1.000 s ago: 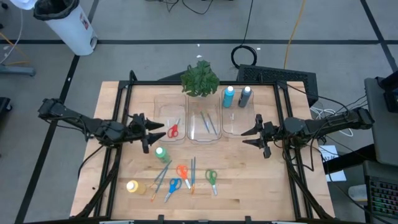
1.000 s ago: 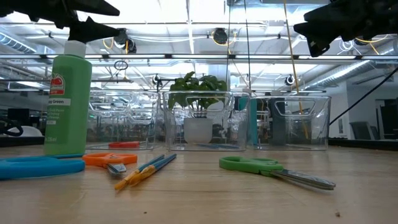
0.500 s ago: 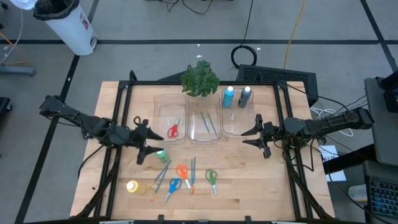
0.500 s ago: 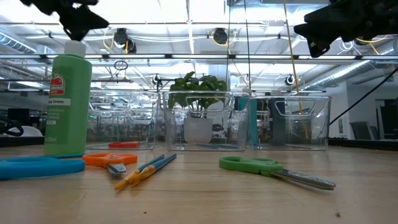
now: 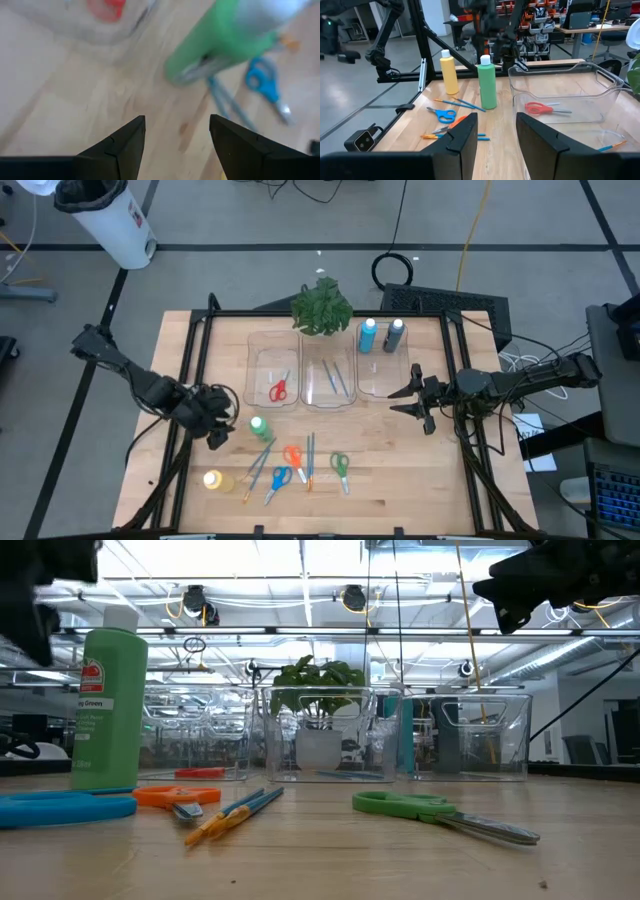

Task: Pick & Place Paint Supplies
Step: Put the green paint bottle into the right transparent bin

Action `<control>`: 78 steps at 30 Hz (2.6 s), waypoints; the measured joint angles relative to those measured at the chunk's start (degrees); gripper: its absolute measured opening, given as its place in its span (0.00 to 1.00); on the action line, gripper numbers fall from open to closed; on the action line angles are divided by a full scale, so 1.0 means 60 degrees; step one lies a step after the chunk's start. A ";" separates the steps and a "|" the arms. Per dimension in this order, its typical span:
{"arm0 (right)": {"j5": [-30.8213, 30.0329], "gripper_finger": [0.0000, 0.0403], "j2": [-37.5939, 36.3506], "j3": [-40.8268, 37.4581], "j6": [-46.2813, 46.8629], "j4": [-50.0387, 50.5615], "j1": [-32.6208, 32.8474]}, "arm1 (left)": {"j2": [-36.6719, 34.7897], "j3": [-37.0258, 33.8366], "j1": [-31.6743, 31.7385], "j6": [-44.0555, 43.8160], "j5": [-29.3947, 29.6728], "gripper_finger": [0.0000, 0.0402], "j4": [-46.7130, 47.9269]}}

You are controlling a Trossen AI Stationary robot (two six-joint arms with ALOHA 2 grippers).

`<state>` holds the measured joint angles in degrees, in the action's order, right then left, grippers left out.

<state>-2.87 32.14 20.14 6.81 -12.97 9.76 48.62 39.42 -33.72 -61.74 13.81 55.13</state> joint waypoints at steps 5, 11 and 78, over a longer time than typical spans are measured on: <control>0.0004 0.31 0.0002 0.0000 0.0000 0.0000 0.0000 | 0.0508 -0.1004 -0.0266 -0.0879 -0.0801 0.57 -0.0672; 0.0000 0.31 0.0004 0.0000 0.0000 -0.0002 0.0000 | 0.1010 -0.2061 -0.0342 -0.0823 -0.0888 0.57 -0.2473; -0.0004 0.31 0.0291 0.0000 -0.0106 -0.0007 0.0000 | 0.4423 -0.2583 0.0802 0.3567 0.2814 0.77 -1.0630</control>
<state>-2.90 33.89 20.14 6.17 -13.02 9.76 75.16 23.92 -28.91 -40.33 30.70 -8.65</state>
